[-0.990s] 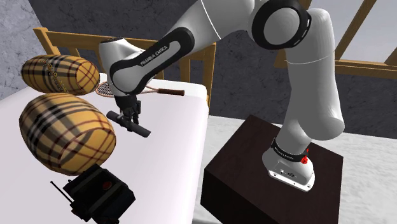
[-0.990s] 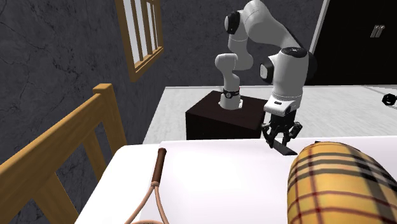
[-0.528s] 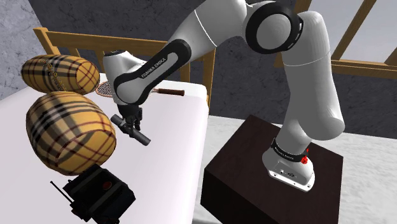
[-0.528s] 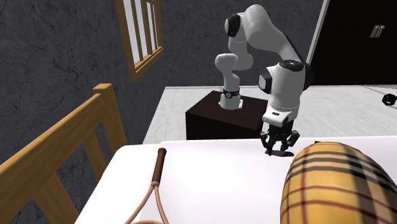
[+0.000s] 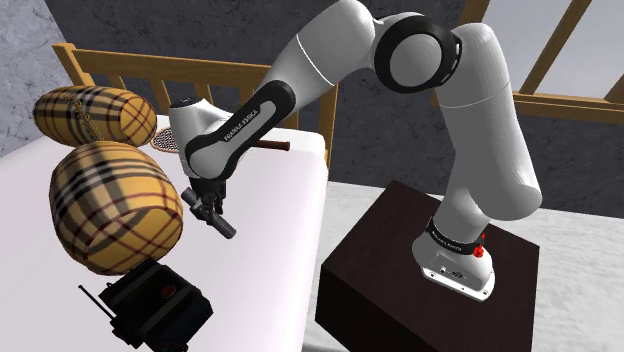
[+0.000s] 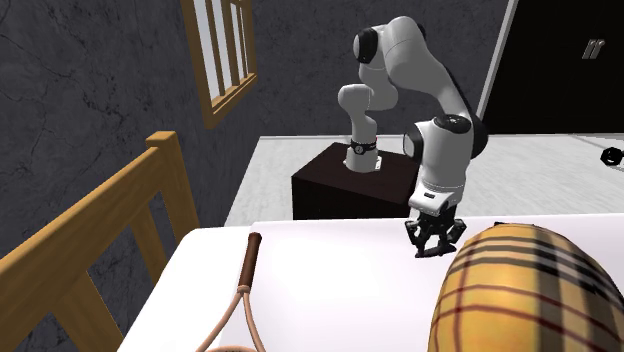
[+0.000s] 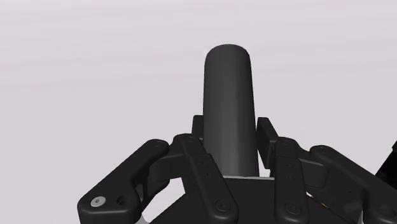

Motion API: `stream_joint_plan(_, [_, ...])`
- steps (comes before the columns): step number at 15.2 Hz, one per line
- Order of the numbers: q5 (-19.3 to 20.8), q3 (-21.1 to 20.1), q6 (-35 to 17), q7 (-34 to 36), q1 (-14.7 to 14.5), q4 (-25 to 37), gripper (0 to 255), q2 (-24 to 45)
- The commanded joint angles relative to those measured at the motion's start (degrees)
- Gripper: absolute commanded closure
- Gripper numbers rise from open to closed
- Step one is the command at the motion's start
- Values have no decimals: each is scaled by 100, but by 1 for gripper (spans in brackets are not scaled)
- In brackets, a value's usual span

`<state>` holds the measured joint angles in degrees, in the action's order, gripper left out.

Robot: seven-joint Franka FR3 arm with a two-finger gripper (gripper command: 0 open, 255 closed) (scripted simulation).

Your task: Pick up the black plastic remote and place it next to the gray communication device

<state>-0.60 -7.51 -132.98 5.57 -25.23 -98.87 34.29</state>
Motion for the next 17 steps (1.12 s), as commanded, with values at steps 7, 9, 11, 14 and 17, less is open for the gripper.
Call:
stream_joint_plan(7, [33,29,-409,-11,-29,7,255,435])
stream_joint_plan(9, [33,29,-409,-11,-29,7,255,435])
stream_joint_plan(11, [33,29,-409,-11,-29,7,255,435])
stream_joint_plan(14, [33,29,-409,-11,-28,7,255,435])
stream_joint_plan(17, [33,29,-409,-11,-28,6,0,434])
